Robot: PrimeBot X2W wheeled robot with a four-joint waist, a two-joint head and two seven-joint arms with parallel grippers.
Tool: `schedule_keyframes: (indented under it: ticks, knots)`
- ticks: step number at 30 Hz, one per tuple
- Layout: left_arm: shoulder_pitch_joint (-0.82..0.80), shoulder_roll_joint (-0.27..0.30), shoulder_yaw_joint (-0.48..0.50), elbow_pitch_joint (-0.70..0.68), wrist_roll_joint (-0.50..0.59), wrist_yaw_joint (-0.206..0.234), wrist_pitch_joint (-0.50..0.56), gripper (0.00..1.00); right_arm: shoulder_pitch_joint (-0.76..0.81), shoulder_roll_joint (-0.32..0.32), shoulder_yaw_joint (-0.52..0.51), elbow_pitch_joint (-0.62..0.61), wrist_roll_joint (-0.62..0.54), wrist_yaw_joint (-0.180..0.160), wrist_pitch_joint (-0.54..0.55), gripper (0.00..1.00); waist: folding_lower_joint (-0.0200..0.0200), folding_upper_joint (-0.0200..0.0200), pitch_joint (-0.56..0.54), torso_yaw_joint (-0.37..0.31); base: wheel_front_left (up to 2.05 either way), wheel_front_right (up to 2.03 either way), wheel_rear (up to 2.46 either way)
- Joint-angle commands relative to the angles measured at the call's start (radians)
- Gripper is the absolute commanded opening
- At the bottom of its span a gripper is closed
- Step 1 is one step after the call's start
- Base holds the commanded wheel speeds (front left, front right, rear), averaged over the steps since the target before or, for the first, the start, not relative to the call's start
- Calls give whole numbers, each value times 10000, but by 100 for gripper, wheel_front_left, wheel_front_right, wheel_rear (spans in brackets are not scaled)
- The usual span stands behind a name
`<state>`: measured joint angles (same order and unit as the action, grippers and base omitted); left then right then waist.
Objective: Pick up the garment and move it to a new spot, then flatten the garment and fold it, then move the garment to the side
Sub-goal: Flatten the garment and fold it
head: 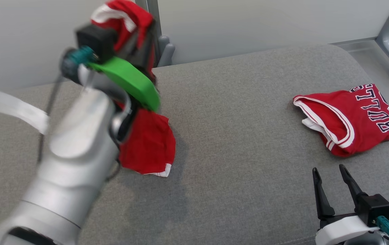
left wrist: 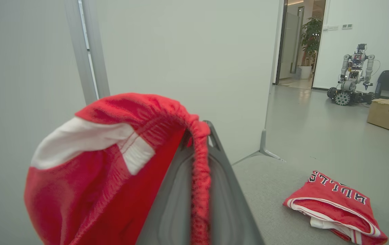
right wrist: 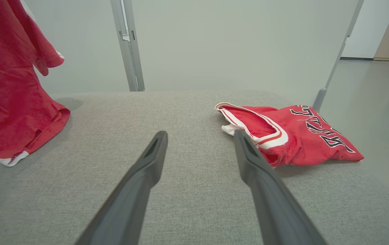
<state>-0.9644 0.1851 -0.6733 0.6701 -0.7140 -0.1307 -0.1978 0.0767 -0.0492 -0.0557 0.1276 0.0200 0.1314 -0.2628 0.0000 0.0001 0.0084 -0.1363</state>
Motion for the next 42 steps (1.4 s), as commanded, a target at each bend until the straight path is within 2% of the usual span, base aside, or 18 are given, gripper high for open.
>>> schedule_keyframes:
  ticks: [1, 3, 8, 11, 15, 19, 22, 25, 31, 35, 42]
  knots:
    - [1043, -571, -452, 32, 94, 31, -147, 0, 75, -25, -29, 21, 80, -16, -26, 100, 0, -1, 26, 5, 0, 0, 0]
    - [1488, -766, -656, 160, 18, 31, -170, 0, 95, -21, -17, 50, 98, -16, -26, 100, 0, -1, 52, 10, 0, 0, 0]
    - [3299, -1324, -1898, 1047, -167, 40, -334, 0, -283, -25, 342, 148, 72, -16, -26, 100, 0, -1, 341, -265, 0, 0, 0]
    - [3937, -1353, -2846, 792, -523, 29, -436, 0, -372, -28, 506, 154, 5, -16, -26, 100, 0, -1, 508, -448, 0, 0, 0]
    - [4253, -1309, -3902, 366, -798, 365, -584, 0, -485, -24, 547, 152, -93, -16, -26, 100, 0, -1, 765, -620, 0, 0, 0]
    - [4470, -1318, -4738, 332, -808, 555, -649, 0, -515, -24, 485, 134, -27, -16, -26, 100, 0, -1, 948, -745, 0, 0, 0]
    - [4640, -1310, -5010, 751, -587, 662, -672, 0, -523, -25, 408, 98, 81, -16, -26, 100, 0, -1, 1067, -782, 0, 0, 0]
    - [4796, -1211, -4644, 966, -154, 785, -678, 0, -446, -25, 335, 50, 156, -16, -28, 100, 0, -1, 1145, -751, 0, 0, 0]
    - [5566, 161, -3395, 643, 718, 971, -663, 0, -241, -27, 125, 18, 281, -16, -26, 100, 0, -1, 1147, -527, 0, 0, 0]
    - [6073, 1242, -2261, 508, 615, 1178, -651, 0, -144, -22, -8, 55, 321, -16, -26, 100, 0, -1, 1022, -257, 0, 0, 0]
    - [6557, 2061, -422, 125, 292, 1431, -658, 0, -79, -25, 76, 151, 304, -16, -26, 100, 0, -1, 782, 120, 0, 0, 0]
